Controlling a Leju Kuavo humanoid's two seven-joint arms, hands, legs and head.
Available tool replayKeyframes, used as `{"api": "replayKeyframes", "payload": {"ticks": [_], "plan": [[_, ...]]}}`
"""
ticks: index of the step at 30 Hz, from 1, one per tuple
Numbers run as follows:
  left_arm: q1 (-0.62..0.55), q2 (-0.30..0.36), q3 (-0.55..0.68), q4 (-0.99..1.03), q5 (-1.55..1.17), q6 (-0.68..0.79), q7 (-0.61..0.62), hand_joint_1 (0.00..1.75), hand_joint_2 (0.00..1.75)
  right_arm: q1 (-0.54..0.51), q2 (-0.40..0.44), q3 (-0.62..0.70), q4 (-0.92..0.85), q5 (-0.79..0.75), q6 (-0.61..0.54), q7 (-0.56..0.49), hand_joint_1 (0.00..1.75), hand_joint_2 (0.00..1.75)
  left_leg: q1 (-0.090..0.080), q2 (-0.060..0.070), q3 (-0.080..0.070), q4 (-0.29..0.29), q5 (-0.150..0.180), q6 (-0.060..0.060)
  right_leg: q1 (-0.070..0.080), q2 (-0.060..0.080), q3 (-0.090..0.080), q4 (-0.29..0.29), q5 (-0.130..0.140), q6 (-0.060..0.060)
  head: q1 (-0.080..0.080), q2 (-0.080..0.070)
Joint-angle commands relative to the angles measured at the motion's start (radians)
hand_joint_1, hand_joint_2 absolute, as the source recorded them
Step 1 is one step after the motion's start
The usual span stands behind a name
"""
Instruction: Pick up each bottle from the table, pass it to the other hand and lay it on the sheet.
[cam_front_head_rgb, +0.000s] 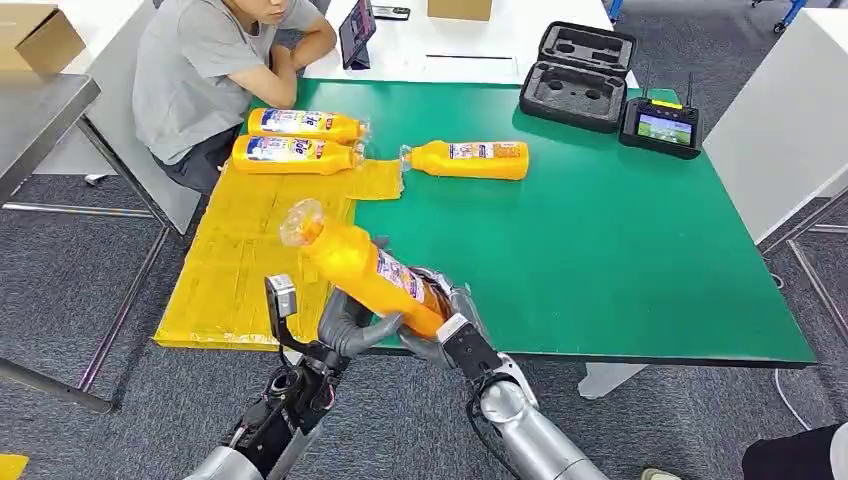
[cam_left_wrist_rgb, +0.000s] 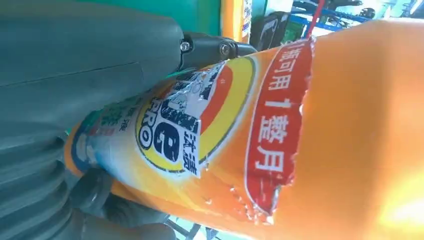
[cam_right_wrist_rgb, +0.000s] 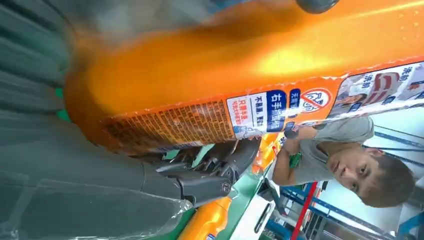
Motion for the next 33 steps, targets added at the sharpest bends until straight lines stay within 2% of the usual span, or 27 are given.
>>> {"api": "replayKeyframes", "payload": {"ticks": [1, 20, 33], "plan": [[-0.045, 0.025, -0.026, 0.064, -0.012, 0.007, -0.001, 0.0, 1.75, -0.039, 0.012, -0.001, 0.056, 0.006, 0.005, -0.002, 1.75, 1.75, 0.0, 0.001, 0.001, 0.0, 0.0, -0.001, 0.0, 0.001, 0.0, 0.0, 0.0, -0.001, 0.0, 0.0], [-0.049, 0.025, -0.021, 0.072, -0.012, 0.009, 0.004, 0.0, 1.75, -0.035, 0.009, -0.006, 0.046, 0.001, 0.005, -0.002, 1.75, 1.75, 0.001, 0.002, 0.002, 0.001, -0.001, -0.002, 0.001, 0.001, 0.002, 0.001, -0.001, -0.002, 0.0, 0.0], [-0.045, 0.031, -0.016, 0.084, -0.024, 0.014, 0.001, 0.0, 1.75, 0.011, -0.017, -0.046, -0.014, -0.014, -0.009, -0.002, 1.75, 1.75, 0.001, 0.001, 0.002, 0.001, -0.001, -0.001, 0.001, 0.0, 0.002, 0.0, -0.001, -0.002, 0.0, 0.0]]}}
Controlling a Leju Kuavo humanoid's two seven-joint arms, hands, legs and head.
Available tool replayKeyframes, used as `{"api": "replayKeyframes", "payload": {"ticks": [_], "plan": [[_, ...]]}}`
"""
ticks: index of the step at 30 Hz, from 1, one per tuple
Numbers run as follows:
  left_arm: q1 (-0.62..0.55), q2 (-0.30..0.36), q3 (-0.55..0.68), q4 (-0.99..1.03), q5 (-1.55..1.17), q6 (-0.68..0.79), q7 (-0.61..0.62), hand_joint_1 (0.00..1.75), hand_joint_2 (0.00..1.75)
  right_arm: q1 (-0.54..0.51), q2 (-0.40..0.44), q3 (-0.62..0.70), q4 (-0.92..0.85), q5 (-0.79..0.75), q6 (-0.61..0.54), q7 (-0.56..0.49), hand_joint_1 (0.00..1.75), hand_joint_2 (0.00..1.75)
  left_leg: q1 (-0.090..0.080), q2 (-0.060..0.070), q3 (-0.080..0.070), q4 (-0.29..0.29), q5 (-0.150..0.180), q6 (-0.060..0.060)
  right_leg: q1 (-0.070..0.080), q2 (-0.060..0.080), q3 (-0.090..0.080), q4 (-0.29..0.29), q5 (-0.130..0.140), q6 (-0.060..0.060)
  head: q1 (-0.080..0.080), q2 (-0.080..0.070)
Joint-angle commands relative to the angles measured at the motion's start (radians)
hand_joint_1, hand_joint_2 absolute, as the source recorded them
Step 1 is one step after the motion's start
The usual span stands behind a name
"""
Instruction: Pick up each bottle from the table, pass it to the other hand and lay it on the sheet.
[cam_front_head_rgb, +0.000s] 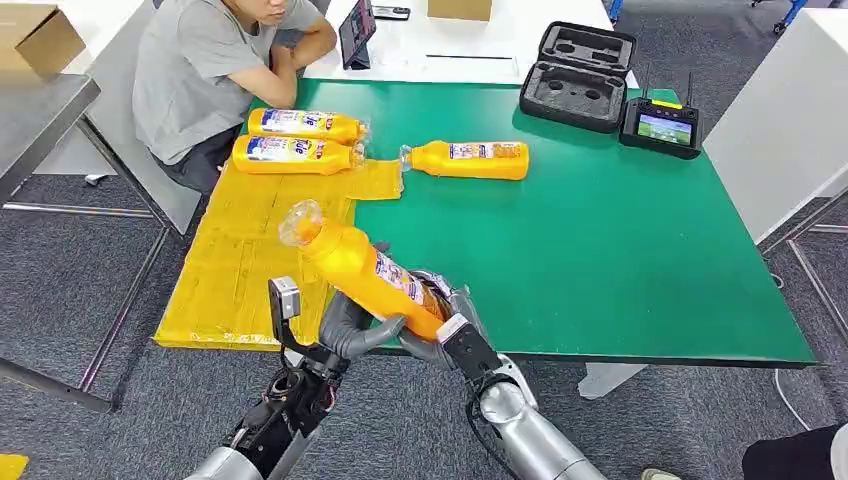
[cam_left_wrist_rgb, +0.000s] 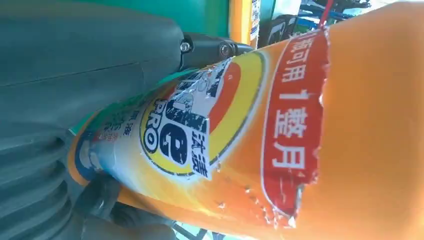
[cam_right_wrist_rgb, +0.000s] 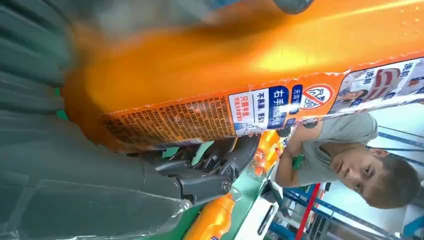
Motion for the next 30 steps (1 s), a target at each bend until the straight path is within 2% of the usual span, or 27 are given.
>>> {"api": "replayKeyframes", "payload": {"ticks": [1, 23, 24, 25, 26, 27, 28, 30], "plan": [[-0.043, 0.031, -0.016, 0.06, -0.006, 0.001, 0.004, 0.0, 1.75, 0.005, -0.02, -0.041, -0.02, -0.007, -0.009, -0.002, 1.75, 1.75, 0.0, 0.001, 0.001, 0.0, 0.0, -0.001, 0.0, 0.0, 0.001, 0.0, 0.0, -0.001, 0.0, 0.0], [-0.047, 0.029, 0.004, 0.068, 0.004, 0.018, 0.006, 0.0, 1.75, 0.024, -0.022, -0.055, -0.031, 0.004, -0.002, -0.002, 1.69, 1.75, 0.001, 0.002, 0.001, 0.0, -0.001, -0.001, 0.001, 0.001, 0.001, 0.0, 0.0, -0.002, 0.0, 0.0], [-0.047, 0.029, 0.004, 0.068, 0.004, 0.018, 0.006, 0.07, 1.75, 0.024, -0.022, -0.055, -0.031, 0.004, -0.002, -0.002, 1.68, 1.75, 0.001, 0.002, 0.002, 0.001, -0.002, -0.002, 0.001, 0.002, 0.002, 0.001, -0.001, -0.002, 0.0, 0.0], [-0.047, 0.029, 0.004, 0.068, 0.004, 0.018, 0.006, 1.01, 1.75, 0.024, -0.022, -0.055, -0.031, 0.004, -0.002, -0.002, 1.71, 1.75, 0.001, 0.002, 0.002, 0.001, -0.001, -0.002, 0.001, 0.002, 0.002, 0.001, -0.001, -0.002, 0.0, 0.0], [-0.047, 0.029, 0.004, 0.068, 0.004, 0.018, 0.006, 1.43, 1.75, 0.024, -0.022, -0.055, -0.031, 0.004, -0.002, -0.002, 1.68, 1.75, 0.0, 0.001, 0.001, 0.0, 0.0, -0.001, 0.0, 0.001, 0.0, 0.0, 0.0, -0.001, 0.0, 0.0], [-0.046, 0.029, 0.005, 0.069, 0.004, 0.02, 0.005, 1.62, 1.75, 0.026, -0.021, -0.055, -0.025, 0.004, 0.0, -0.002, 1.73, 1.75, 0.001, 0.002, 0.002, 0.001, -0.001, -0.002, 0.001, 0.001, 0.002, 0.001, -0.001, -0.002, 0.0, 0.0], [-0.046, 0.029, 0.003, 0.07, 0.002, 0.015, 0.001, 1.73, 1.75, 0.025, -0.019, -0.053, -0.02, 0.009, 0.0, -0.002, 1.71, 1.75, 0.001, 0.002, 0.002, 0.002, -0.002, -0.002, 0.001, 0.002, 0.002, 0.002, -0.001, -0.003, 0.0, 0.0], [-0.047, 0.028, 0.002, 0.073, 0.002, 0.011, -0.001, 1.75, 1.75, 0.024, -0.017, -0.052, -0.016, 0.011, 0.002, -0.002, 1.71, 1.75, 0.001, 0.003, 0.003, 0.003, -0.003, -0.002, 0.002, 0.002, 0.002, 0.002, -0.002, -0.003, 0.0, 0.0]]}}
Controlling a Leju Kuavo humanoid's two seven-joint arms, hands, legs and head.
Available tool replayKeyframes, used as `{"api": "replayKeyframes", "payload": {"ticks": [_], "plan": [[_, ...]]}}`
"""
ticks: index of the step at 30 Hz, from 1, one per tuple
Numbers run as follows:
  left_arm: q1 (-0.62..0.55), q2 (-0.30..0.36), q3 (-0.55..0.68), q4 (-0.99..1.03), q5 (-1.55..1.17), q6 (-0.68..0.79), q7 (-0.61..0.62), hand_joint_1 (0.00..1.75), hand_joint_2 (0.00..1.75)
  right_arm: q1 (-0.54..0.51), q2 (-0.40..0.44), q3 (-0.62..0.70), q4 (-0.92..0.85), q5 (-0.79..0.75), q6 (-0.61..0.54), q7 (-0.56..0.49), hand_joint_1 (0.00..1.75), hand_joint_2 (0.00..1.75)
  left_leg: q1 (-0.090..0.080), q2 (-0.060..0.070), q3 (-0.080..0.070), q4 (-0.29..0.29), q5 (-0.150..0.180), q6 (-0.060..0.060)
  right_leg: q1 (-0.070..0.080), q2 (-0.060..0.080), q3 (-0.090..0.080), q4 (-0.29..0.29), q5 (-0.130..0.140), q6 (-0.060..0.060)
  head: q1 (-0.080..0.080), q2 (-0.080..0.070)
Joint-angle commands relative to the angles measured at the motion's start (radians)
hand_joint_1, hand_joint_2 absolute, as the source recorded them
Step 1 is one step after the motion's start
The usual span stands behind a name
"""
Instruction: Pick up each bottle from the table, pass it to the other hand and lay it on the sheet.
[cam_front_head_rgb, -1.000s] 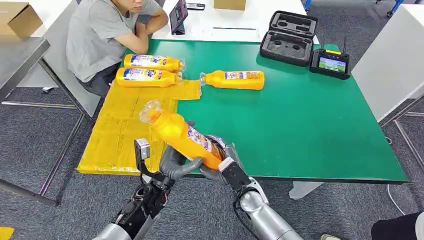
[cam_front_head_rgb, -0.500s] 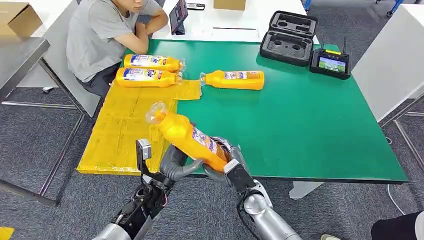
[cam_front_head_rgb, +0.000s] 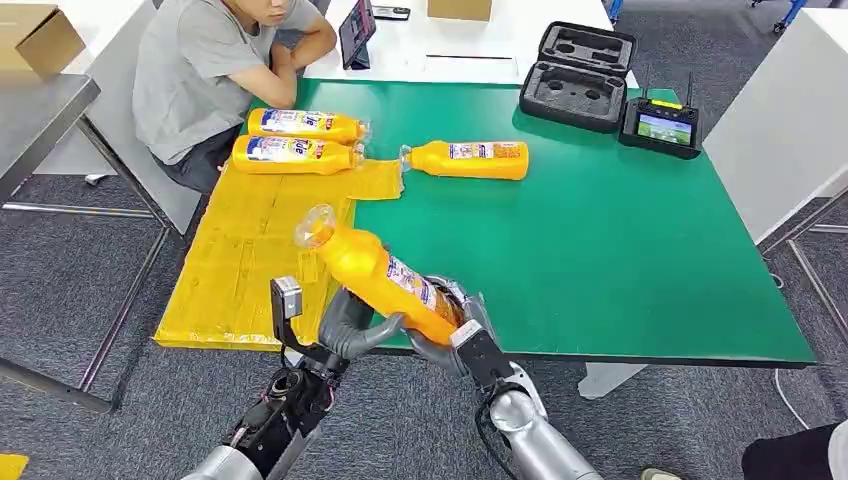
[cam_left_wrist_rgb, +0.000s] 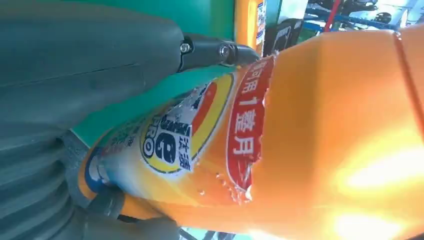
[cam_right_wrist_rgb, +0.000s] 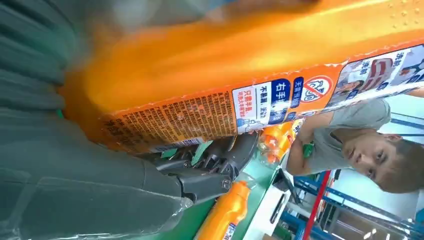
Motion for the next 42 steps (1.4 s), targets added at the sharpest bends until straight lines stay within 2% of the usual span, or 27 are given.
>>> {"api": "replayKeyframes", "payload": {"ticks": [1, 6, 9, 12, 13, 18, 19, 20, 40, 42], "plan": [[-0.043, 0.024, 0.0, 0.061, -0.008, -0.001, -0.01, 1.75, 1.75, -0.022, 0.004, -0.002, 0.02, 0.01, 0.008, -0.002, 1.69, 1.75, 0.001, 0.003, 0.003, 0.003, -0.003, -0.002, 0.002, 0.002, 0.003, 0.002, -0.002, -0.003, 0.0, 0.0], [-0.046, 0.02, -0.005, 0.07, -0.019, 0.005, -0.02, 1.75, 1.75, -0.026, 0.017, 0.015, 0.049, 0.024, 0.006, -0.002, 1.66, 1.75, 0.001, 0.003, 0.003, 0.002, -0.002, -0.002, 0.001, 0.002, 0.002, 0.001, -0.001, -0.003, 0.0, 0.0], [-0.047, 0.018, -0.006, 0.075, -0.022, 0.005, -0.024, 1.75, 1.75, -0.026, 0.021, 0.022, 0.058, 0.026, 0.004, -0.002, 1.71, 1.75, 0.001, 0.002, 0.002, 0.001, -0.001, -0.002, 0.001, 0.001, 0.002, 0.001, -0.001, -0.002, 0.0, 0.0], [-0.048, 0.019, -0.004, 0.078, -0.02, -0.001, -0.027, 1.75, 1.75, -0.025, 0.019, 0.022, 0.057, 0.022, 0.003, -0.002, 1.64, 1.75, 0.001, 0.002, 0.003, 0.002, -0.002, -0.002, 0.001, 0.001, 0.003, 0.001, -0.002, -0.003, 0.0, 0.0], [-0.048, 0.019, -0.001, 0.082, -0.017, -0.003, -0.026, 1.75, 1.75, -0.027, 0.019, 0.017, 0.058, 0.017, 0.003, -0.002, 1.48, 1.75, 0.001, 0.002, 0.002, 0.001, -0.001, -0.001, 0.001, 0.001, 0.002, 0.001, -0.001, -0.002, 0.0, 0.0], [-0.048, 0.019, -0.001, 0.082, -0.017, -0.003, -0.026, 1.75, 1.75, -0.027, 0.019, 0.017, 0.058, 0.017, 0.003, -0.002, 1.48, 1.75, 0.001, 0.002, 0.002, 0.001, -0.001, -0.001, 0.001, 0.001, 0.001, 0.0, -0.001, -0.002, 0.0, 0.0], [-0.049, 0.02, 0.001, 0.084, -0.015, -0.004, -0.026, 1.75, 1.75, -0.031, 0.016, 0.013, 0.059, 0.013, 0.009, -0.002, 0.21, 1.75, 0.001, 0.002, 0.002, 0.001, -0.002, -0.002, 0.001, 0.002, 0.002, 0.001, -0.001, -0.002, 0.0, 0.0], [-0.05, 0.021, 0.004, 0.087, -0.013, -0.005, -0.028, 1.75, 1.75, -0.032, 0.016, 0.011, 0.063, 0.011, 0.014, -0.002, 0.0, 1.75, 0.001, 0.002, 0.002, 0.001, -0.001, -0.001, 0.001, 0.001, 0.001, 0.001, -0.001, -0.002, 0.0, 0.0], [-0.048, 0.048, 0.014, 0.061, -0.064, 0.059, -0.045, 1.75, 1.75, -0.041, 0.028, -0.027, 0.119, 0.002, 0.005, -0.002, 0.0, 1.75, 0.001, 0.003, 0.002, 0.002, -0.002, -0.002, 0.001, 0.002, 0.001, 0.001, -0.001, -0.002, 0.0, 0.0], [-0.034, 0.06, 0.016, -0.008, -0.15, 0.16, -0.045, 1.75, 1.75, -0.037, 0.029, -0.035, 0.117, 0.005, -0.003, -0.002, 0.0, 1.75, 0.001, 0.002, 0.001, 0.001, -0.001, -0.001, 0.001, 0.002, 0.001, 0.001, 0.0, -0.002, 0.0, 0.0]]}}
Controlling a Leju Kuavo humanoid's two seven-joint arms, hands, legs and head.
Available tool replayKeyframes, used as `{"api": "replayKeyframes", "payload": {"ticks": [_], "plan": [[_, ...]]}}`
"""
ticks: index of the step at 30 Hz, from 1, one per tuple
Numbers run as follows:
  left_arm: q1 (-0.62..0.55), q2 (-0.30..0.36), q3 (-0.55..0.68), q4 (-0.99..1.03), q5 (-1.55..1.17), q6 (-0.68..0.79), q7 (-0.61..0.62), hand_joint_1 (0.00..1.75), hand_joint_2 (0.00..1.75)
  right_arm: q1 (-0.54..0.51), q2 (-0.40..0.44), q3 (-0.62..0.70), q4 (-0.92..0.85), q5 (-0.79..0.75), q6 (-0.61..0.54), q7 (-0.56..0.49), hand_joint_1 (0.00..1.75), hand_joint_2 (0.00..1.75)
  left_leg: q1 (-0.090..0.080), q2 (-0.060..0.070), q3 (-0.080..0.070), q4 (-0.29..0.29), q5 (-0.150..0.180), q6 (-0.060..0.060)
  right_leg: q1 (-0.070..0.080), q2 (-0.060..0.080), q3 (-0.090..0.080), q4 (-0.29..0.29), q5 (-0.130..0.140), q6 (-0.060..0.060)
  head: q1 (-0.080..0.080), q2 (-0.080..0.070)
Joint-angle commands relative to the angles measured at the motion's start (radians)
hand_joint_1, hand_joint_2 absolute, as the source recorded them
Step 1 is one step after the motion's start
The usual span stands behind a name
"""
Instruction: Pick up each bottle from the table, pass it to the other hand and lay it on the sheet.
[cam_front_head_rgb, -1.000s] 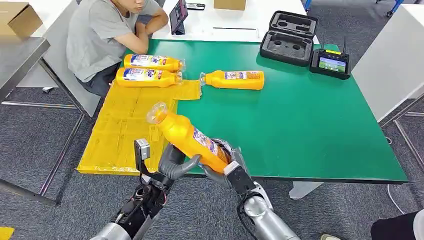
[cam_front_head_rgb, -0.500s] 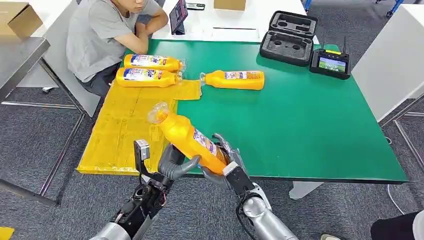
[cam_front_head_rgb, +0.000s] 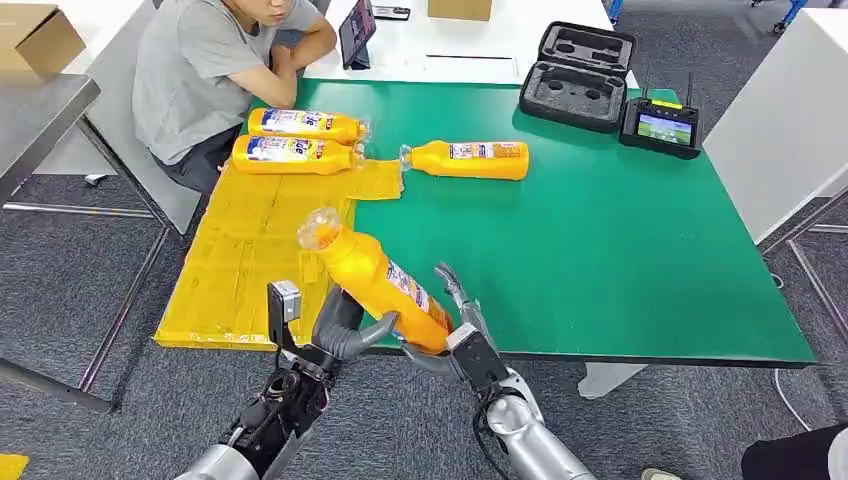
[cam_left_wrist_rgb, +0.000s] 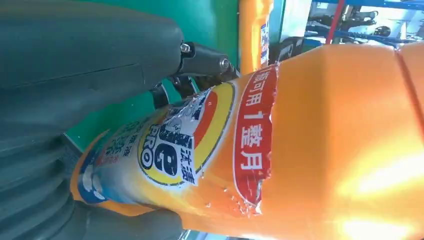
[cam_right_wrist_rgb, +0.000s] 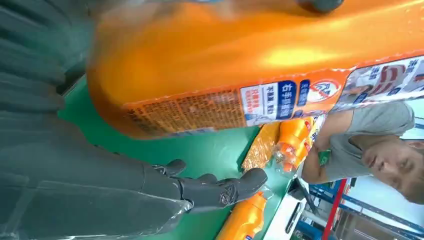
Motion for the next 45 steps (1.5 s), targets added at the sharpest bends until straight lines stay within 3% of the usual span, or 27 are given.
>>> {"api": "replayKeyframes", "payload": {"ticks": [1, 7, 17, 18, 22, 24, 26, 29, 32, 36, 45], "plan": [[-0.016, 0.058, 0.004, -0.092, -0.171, 0.191, -0.001, 1.75, 1.75, -0.028, 0.009, -0.03, 0.046, 0.002, -0.013, -0.002, 0.0, 1.75, 0.001, 0.003, 0.002, 0.002, -0.002, -0.002, 0.001, 0.002, 0.001, 0.002, -0.001, -0.003, 0.0, 0.0], [-0.072, 0.143, -0.034, -0.154, -0.531, 0.621, -0.001, 1.75, 1.75, -0.009, 0.001, -0.047, 0.028, 0.002, -0.023, -0.002, 0.0, 1.75, 0.001, 0.002, 0.001, 0.001, -0.001, -0.002, 0.001, 0.002, 0.0, 0.001, 0.0, -0.002, 0.0, 0.0], [-0.167, 0.208, -0.016, -0.082, -0.753, 0.801, 0.03, 1.75, 1.75, -0.009, 0.018, -0.054, 0.03, 0.004, -0.013, -0.002, 0.0, 1.75, 0.002, 0.003, 0.001, 0.003, -0.001, -0.002, 0.002, 0.003, 0.0, 0.003, -0.001, -0.003, 0.0, 0.0], [-0.183, 0.218, -0.035, -0.064, -0.836, 0.893, 0.065, 1.75, 1.75, -0.009, 0.018, -0.055, 0.032, 0.003, -0.009, -0.002, 0.0, 1.75, 0.002, 0.004, 0.001, 0.004, -0.002, -0.003, 0.002, 0.003, 0.0, 0.004, -0.001, -0.003, 0.0, 0.0], [-0.206, 0.224, -0.048, -0.047, -0.908, 0.946, 0.11, 1.75, 1.75, -0.005, 0.017, -0.053, 0.03, 0.005, -0.007, -0.002, 0.0, 1.75, 0.001, 0.001, 0.001, 0.002, 0.0, -0.002, 0.001, 0.0, 0.001, 0.002, -0.001, -0.002, 0.0, 0.0], [-0.247, 0.234, -0.094, -0.002, -1.068, 1.033, 0.218, 1.75, 1.75, -0.007, 0.02, -0.053, 0.033, 0.006, -0.003, -0.002, 0.0, 1.75, 0.002, 0.001, 0.001, 0.002, -0.001, -0.002, 0.002, 0.001, 0.001, 0.002, -0.001, -0.002, 0.0, 0.0], [-0.254, 0.234, -0.099, 0.007, -1.098, 1.044, 0.243, 1.75, 1.75, -0.008, 0.021, -0.053, 0.033, 0.006, -0.002, -0.002, 0.0, 1.75, 0.002, 0.001, 0.001, 0.003, -0.001, -0.002, 0.002, 0.001, 0.001, 0.003, -0.001, -0.003, 0.0, 0.0], [-0.297, 0.232, -0.145, 0.077, -1.285, 1.078, 0.385, 1.75, 1.75, -0.018, 0.028, -0.054, 0.044, 0.004, 0.005, -0.002, 0.0, 1.75, 0.001, 0.001, 0.001, 0.002, 0.0, -0.002, 0.001, 0.001, 0.001, 0.002, -0.001, -0.002, 0.0, 0.0], [-0.3, 0.231, -0.151, 0.086, -1.308, 1.079, 0.407, 1.75, 1.75, -0.018, 0.028, -0.054, 0.046, 0.005, 0.006, -0.002, 0.0, 1.75, 0.002, 0.001, 0.002, 0.002, -0.001, -0.002, 0.002, 0.0, 0.001, 0.003, -0.001, -0.003, 0.0, 0.0], [-0.322, 0.215, -0.209, 0.187, -1.5, 1.006, 0.578, 1.75, 1.75, -0.027, 0.033, -0.043, 0.059, 0.008, 0.016, -0.002, 0.0, 1.75, 0.001, 0.001, 0.001, 0.001, 0.0, -0.002, 0.001, 0.001, 0.001, 0.001, 0.0, -0.001, 0.0, 0.0], [-0.328, 0.209, -0.208, 0.212, -1.521, 0.959, 0.595, 1.75, 1.75, -0.03, 0.034, -0.04, 0.062, 0.007, 0.017, -0.002, 0.0, 1.75, 0.001, 0.001, 0.0, 0.001, 0.0, -0.001, 0.001, 0.001, 0.0, 0.001, 0.0, -0.001, 0.0, 0.0]]}}
